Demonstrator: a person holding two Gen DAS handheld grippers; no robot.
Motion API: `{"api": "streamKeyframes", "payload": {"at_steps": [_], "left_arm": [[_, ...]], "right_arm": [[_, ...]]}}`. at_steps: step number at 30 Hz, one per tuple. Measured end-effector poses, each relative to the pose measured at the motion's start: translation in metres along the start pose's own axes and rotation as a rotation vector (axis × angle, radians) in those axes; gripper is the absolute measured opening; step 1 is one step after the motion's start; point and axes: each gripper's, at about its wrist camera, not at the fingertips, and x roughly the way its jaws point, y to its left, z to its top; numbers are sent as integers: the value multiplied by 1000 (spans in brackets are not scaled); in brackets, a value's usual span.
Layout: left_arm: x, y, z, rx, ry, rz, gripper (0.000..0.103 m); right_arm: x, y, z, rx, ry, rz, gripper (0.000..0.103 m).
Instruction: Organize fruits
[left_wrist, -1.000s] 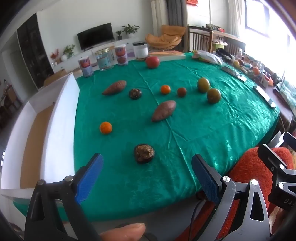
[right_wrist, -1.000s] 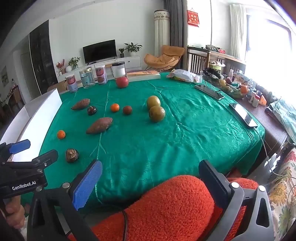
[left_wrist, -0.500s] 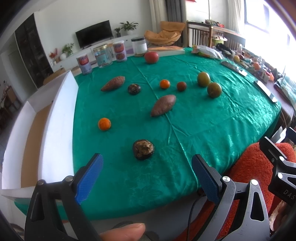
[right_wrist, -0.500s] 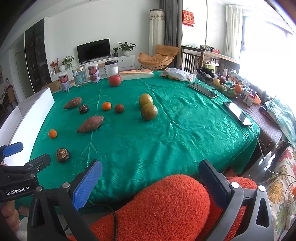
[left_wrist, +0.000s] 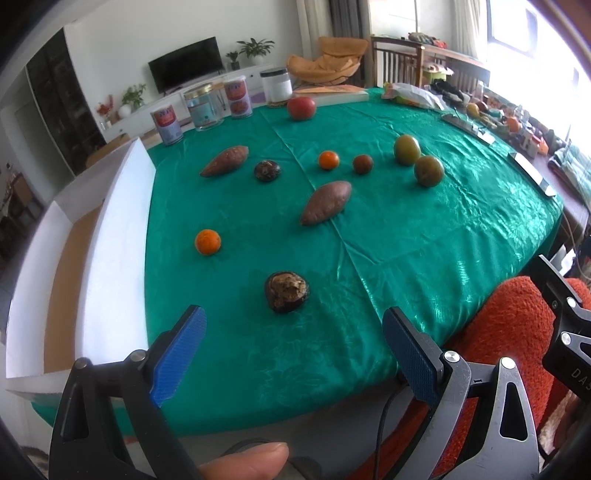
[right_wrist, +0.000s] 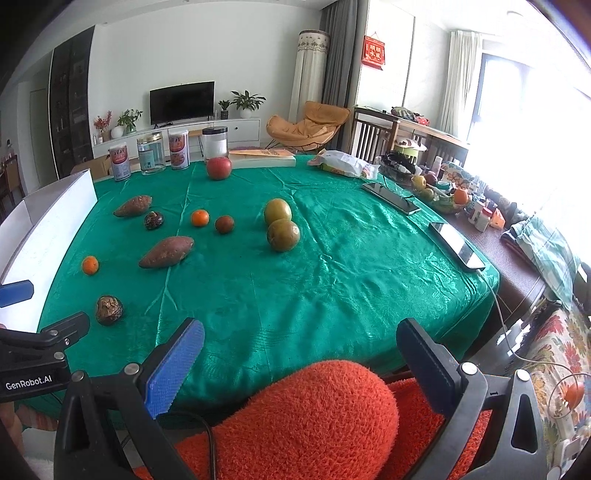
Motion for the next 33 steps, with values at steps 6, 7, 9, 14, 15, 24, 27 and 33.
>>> {"api": "streamKeyframes", "payload": {"at_steps": [6, 7, 9, 14, 15, 24, 27, 33], "left_arm": [[1, -2, 0, 4, 4, 0, 97], [2, -2, 0, 3, 5, 0, 97], [2, -1, 0, 3, 7, 0, 97], [3, 0, 0, 1, 10, -1, 97], [3, 0, 0, 1, 10, -2, 97], [4, 6, -2, -8, 8, -21, 97], [7, 24, -4, -60, 16, -117, 97], [22, 51, -15, -87, 62, -211, 97]], "right_arm": [[-1, 1, 0, -8, -6, -5, 103], [-1, 1, 0, -9, -6, -5, 103], [-1, 1, 0, -10, -3, -5, 103], [-1, 3, -1, -18, 1, 0, 103], [0, 3, -1, -18, 2, 2, 103], [1, 4, -1, -22, 5, 7, 103], [1, 5, -1, -25, -3, 8, 103], [2, 6, -3, -23, -6, 32, 103]]}}
